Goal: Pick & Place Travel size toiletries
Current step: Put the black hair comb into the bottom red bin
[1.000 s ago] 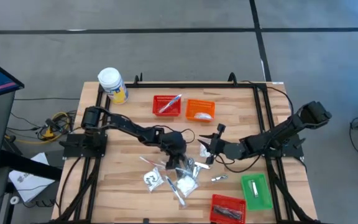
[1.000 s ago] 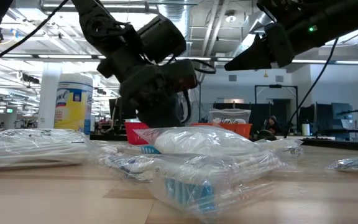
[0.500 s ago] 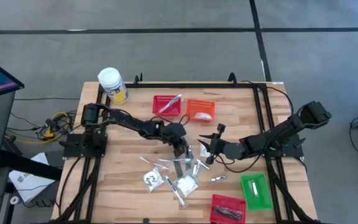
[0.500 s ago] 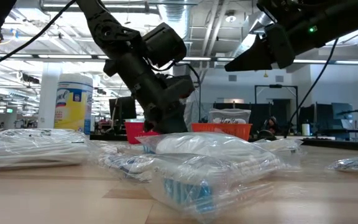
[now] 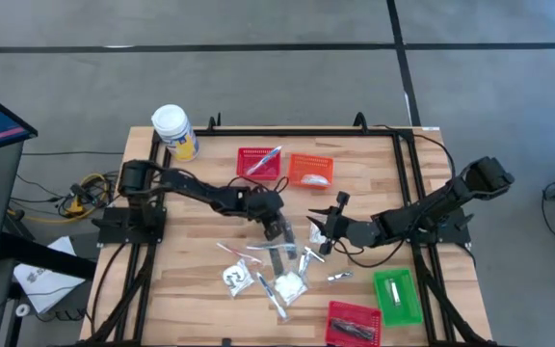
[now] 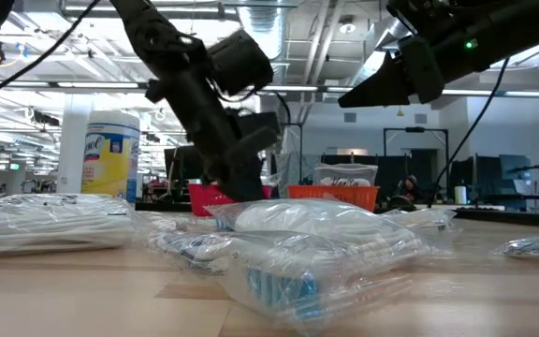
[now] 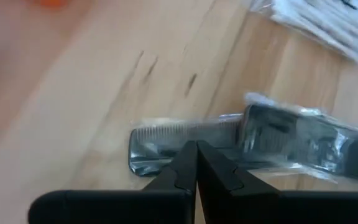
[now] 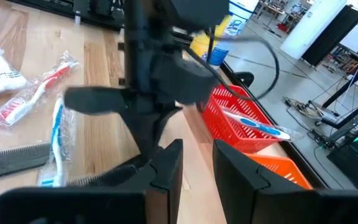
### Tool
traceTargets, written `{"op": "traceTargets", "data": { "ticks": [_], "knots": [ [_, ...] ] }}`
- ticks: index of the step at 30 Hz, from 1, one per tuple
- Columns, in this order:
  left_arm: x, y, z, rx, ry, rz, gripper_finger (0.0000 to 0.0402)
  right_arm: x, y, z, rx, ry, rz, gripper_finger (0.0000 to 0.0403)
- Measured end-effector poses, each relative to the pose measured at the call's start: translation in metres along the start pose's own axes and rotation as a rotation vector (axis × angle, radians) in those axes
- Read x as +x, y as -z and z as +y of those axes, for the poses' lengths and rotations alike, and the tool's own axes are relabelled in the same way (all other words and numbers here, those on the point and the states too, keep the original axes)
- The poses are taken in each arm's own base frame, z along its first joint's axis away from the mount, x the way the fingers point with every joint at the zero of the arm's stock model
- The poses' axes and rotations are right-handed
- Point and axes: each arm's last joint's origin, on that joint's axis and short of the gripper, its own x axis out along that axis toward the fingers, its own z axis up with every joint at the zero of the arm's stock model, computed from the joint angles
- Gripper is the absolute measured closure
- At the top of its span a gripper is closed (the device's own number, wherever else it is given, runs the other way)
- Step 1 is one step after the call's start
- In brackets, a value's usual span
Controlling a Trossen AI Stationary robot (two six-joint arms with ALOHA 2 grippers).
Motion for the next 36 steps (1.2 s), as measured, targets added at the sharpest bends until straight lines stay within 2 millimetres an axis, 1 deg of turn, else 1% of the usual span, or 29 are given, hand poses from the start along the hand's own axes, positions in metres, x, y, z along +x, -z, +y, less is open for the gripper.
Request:
{"op": "traceTargets", "data": {
  "ticks": [4, 8, 17, 25, 31, 36],
  "knots": [
    [-0.021, -0.007, -0.024, 0.152, 0.076, -0.083, 0.0401, 0.000, 0.000, 0.000, -0.007, 0.001, -0.002, 0.0322],
    [-0.024, -0.003, -0.036, 0.263, 0.117, -0.093, 0.0401, 0.000, -0.001, -0.001, -0.003, 0.003, -0.004, 0.0322],
    [-0.011, -0.002, -0.037, 0.277, 0.124, -0.113, 0.0401, 0.002, -0.001, -0.003, 0.002, 0.013, -0.002, 0.0322],
    [-0.010, -0.002, -0.037, 0.281, 0.195, -0.106, 0.0401, 0.002, 0.000, -0.003, -0.001, 0.013, 0.000, 0.0322],
    [-0.010, -0.002, -0.037, 0.281, 0.196, -0.105, 0.0401, 0.002, 0.000, -0.003, -0.001, 0.013, 0.000, 0.0322],
    [-0.005, -0.001, -0.038, 0.283, 0.206, -0.100, 0.0401, 0.002, 0.000, -0.003, -0.001, 0.013, 0.000, 0.0322]
  ]
}}
